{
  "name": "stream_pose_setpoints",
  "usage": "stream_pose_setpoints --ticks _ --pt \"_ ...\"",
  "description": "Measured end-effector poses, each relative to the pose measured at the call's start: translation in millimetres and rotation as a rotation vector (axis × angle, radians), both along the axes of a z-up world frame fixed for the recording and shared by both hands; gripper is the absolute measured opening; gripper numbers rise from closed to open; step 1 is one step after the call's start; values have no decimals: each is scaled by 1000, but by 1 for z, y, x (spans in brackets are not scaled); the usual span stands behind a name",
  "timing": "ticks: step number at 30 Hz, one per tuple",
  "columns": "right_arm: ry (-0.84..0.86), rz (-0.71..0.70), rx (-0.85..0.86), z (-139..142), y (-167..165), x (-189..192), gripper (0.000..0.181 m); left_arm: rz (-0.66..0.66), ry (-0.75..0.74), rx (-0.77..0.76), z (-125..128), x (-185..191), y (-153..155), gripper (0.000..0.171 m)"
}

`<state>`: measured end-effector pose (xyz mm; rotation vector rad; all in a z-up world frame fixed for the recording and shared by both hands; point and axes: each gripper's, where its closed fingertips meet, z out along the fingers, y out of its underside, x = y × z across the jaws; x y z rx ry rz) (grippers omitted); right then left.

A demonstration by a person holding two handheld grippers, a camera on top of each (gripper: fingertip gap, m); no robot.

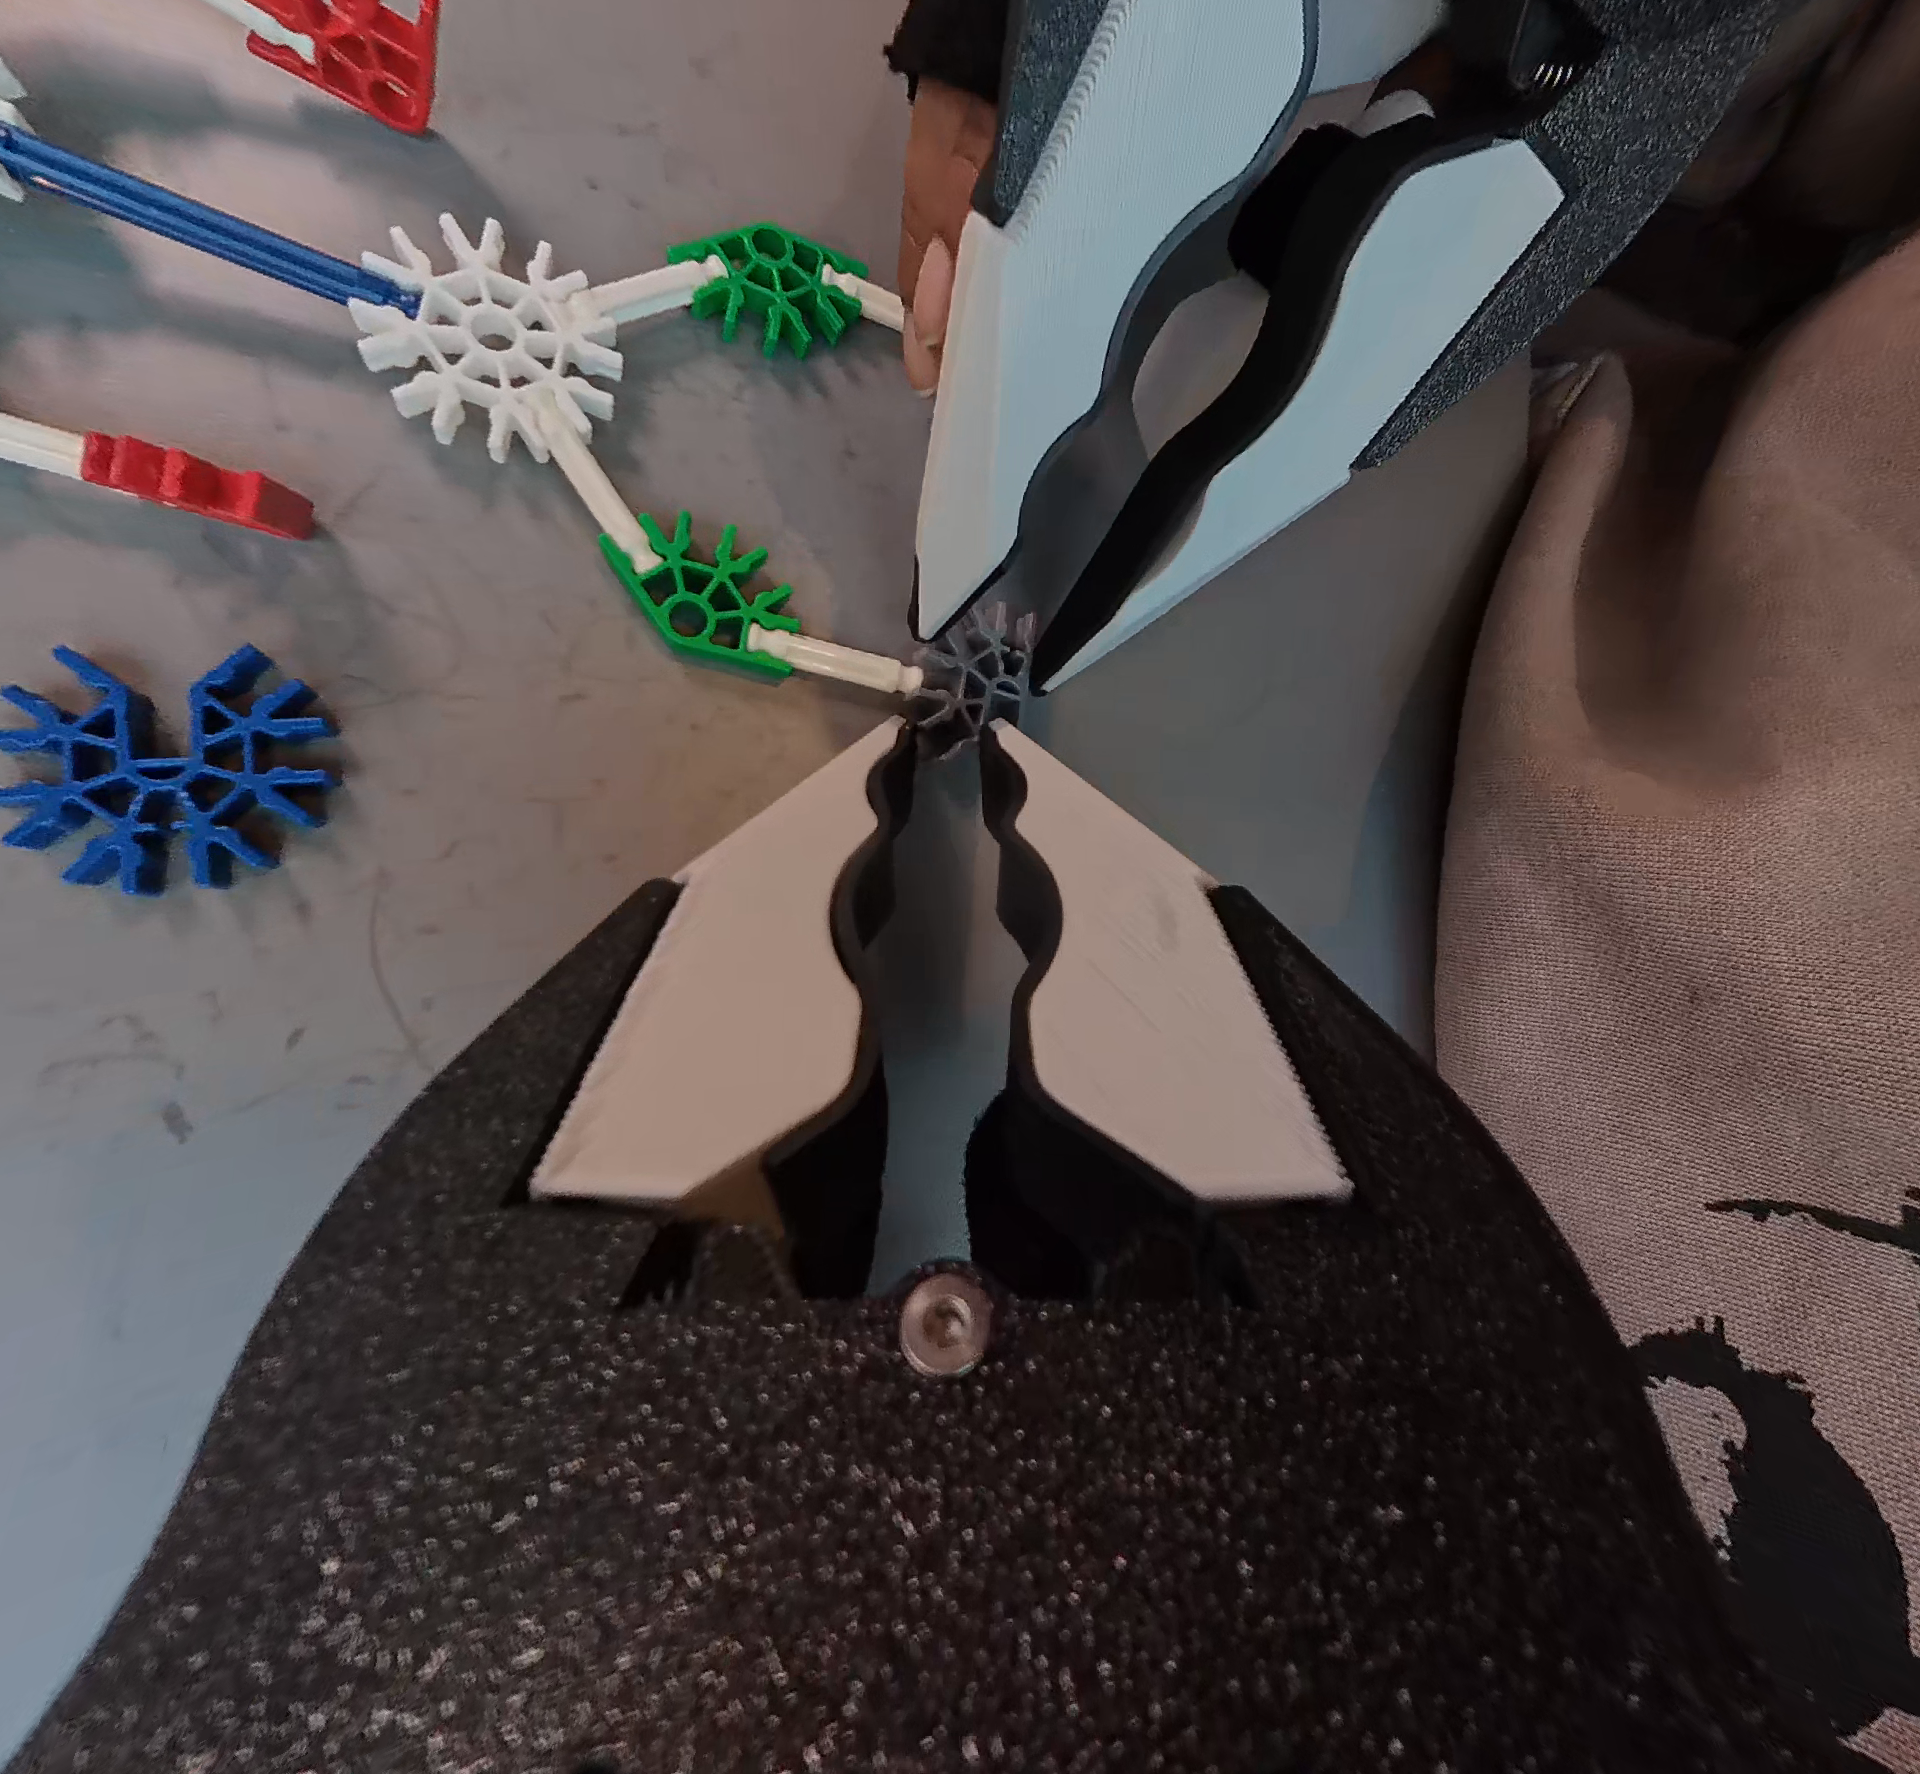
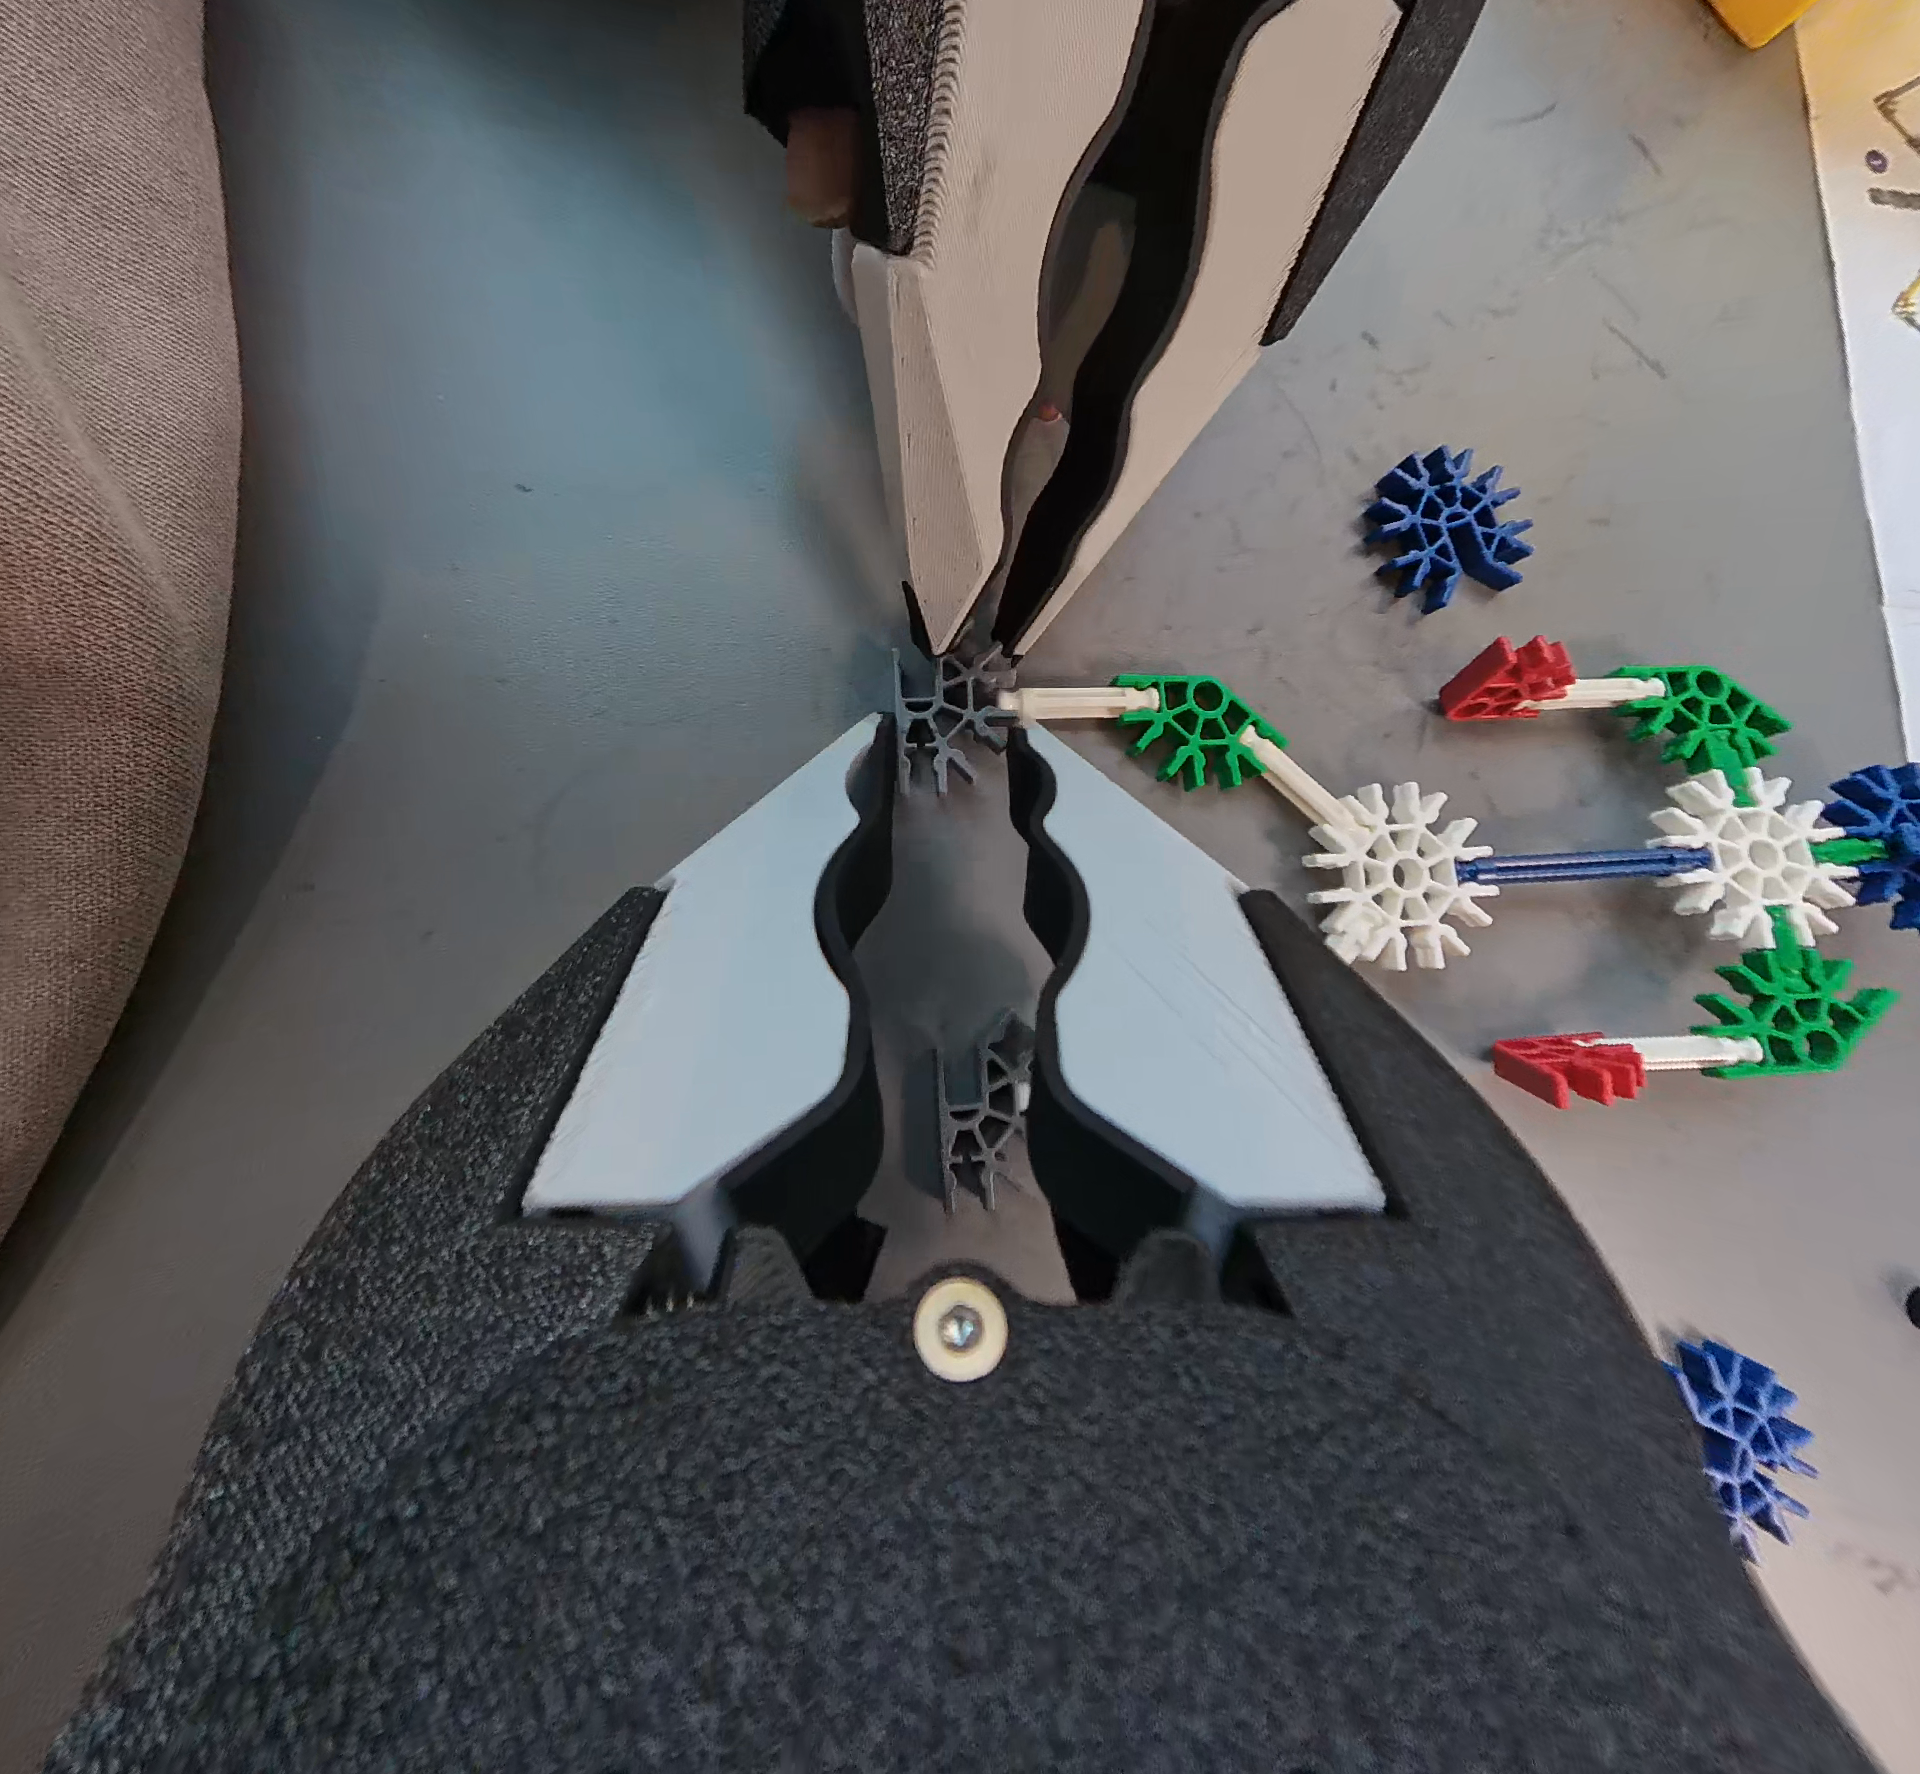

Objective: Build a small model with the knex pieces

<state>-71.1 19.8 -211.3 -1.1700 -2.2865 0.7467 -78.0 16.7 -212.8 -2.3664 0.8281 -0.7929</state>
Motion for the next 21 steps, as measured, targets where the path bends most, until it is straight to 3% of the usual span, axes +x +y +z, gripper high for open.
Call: stream_pose_setpoints --ticks 21 --pt "6 -37 -27 3 7 -5 20 55 -29 16 4 -7 8 6"
